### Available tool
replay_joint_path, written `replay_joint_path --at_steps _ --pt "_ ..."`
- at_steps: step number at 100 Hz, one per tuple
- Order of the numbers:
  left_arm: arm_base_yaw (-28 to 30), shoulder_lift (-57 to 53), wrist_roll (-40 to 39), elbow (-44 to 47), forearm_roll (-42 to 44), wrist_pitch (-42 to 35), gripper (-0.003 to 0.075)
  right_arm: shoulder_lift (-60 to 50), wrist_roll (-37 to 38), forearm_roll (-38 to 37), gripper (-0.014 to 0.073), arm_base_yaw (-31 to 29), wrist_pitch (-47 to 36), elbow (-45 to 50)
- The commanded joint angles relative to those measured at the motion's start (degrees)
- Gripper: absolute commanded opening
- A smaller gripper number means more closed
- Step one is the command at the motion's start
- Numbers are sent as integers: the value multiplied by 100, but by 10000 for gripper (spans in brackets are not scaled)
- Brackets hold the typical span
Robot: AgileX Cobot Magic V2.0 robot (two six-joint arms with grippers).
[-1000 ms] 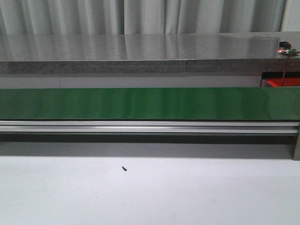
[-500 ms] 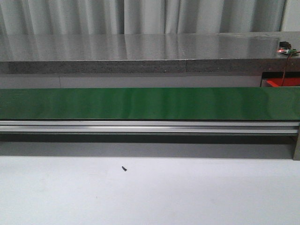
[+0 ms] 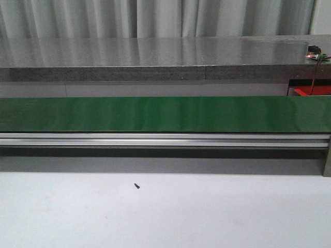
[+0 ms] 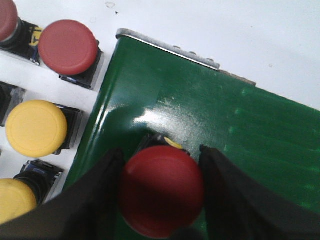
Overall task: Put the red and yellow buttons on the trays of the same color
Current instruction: 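Carry the red button onto the green belt and open the left gripper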
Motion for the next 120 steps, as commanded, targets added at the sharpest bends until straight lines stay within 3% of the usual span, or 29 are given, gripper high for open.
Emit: replay_joint_path --at_steps 1,16,23,47,64,120 --pt "-15 -213 120 -168 -161 -165 314 -99 5 -15 -122 17 -430 -110" --pt "-15 -213 417 -168 -653 -165 552 -99 5 -15 -122 17 -430 -110" --pt "-15 -236 528 -168 -913 -155 612 -99 5 -15 -122 17 -430 -110" --pt "-15 -526 705 -168 -1133 -149 608 -99 5 -15 -122 17 -430 -110" --pt "46 -959 683 -168 -605 -209 608 -99 5 -15 -122 17 -430 -110" --pt "1205 -1387 693 -49 -162 554 608 -99 5 -15 -122 17 -430 -110"
